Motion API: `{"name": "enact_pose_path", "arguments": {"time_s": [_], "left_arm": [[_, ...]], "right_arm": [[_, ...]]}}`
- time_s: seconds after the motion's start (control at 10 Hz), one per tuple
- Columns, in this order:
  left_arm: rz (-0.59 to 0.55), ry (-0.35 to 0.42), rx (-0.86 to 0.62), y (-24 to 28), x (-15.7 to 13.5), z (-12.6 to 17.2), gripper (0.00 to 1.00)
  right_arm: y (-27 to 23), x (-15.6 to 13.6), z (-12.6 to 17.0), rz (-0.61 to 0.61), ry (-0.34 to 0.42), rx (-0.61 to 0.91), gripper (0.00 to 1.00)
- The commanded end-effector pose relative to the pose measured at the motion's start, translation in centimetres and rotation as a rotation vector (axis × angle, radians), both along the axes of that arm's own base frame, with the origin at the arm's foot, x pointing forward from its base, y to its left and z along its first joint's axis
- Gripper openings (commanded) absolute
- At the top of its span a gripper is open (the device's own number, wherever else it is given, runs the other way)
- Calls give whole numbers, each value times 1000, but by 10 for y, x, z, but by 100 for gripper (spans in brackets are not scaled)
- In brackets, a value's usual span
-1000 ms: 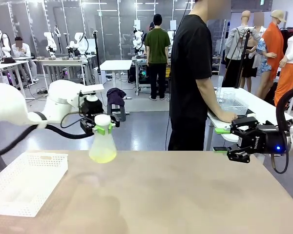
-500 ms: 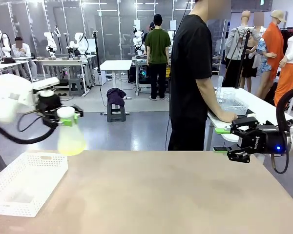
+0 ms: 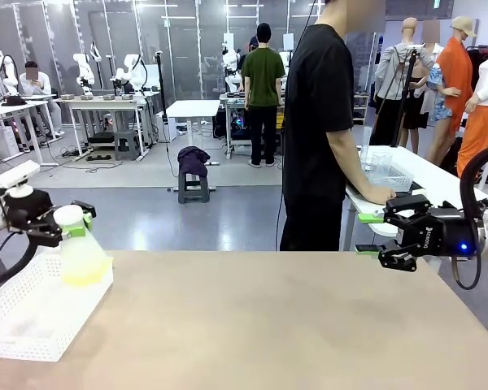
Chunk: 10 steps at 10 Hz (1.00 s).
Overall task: Prepare the solutions needed for the experiment.
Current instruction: When the human places the Big flask in the center of the table, pick up the Big flask and place it in the left Organizing basket.
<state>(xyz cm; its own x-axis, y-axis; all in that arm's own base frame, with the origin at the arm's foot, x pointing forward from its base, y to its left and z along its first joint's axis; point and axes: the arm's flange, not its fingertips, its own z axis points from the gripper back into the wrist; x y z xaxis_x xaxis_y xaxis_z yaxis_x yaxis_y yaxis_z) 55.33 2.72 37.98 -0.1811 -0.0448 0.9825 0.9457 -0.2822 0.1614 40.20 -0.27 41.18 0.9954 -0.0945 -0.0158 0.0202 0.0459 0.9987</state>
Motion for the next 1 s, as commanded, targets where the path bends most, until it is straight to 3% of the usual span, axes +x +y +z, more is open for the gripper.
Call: {"name": "enact_pose_path", "arguments": {"time_s": [0.0, 0.5, 0.9], "left_arm": [[133, -37, -18, 1, -12, -5, 3], [259, -43, -61, 62, -55, -24, 3], [310, 2, -104, 94, -60, -51, 3]], "right_arm": [[0, 0, 1, 2, -3, 7, 63], [0, 0, 1, 2, -3, 7, 63], [0, 0, 1, 2, -3, 7, 63]]}}
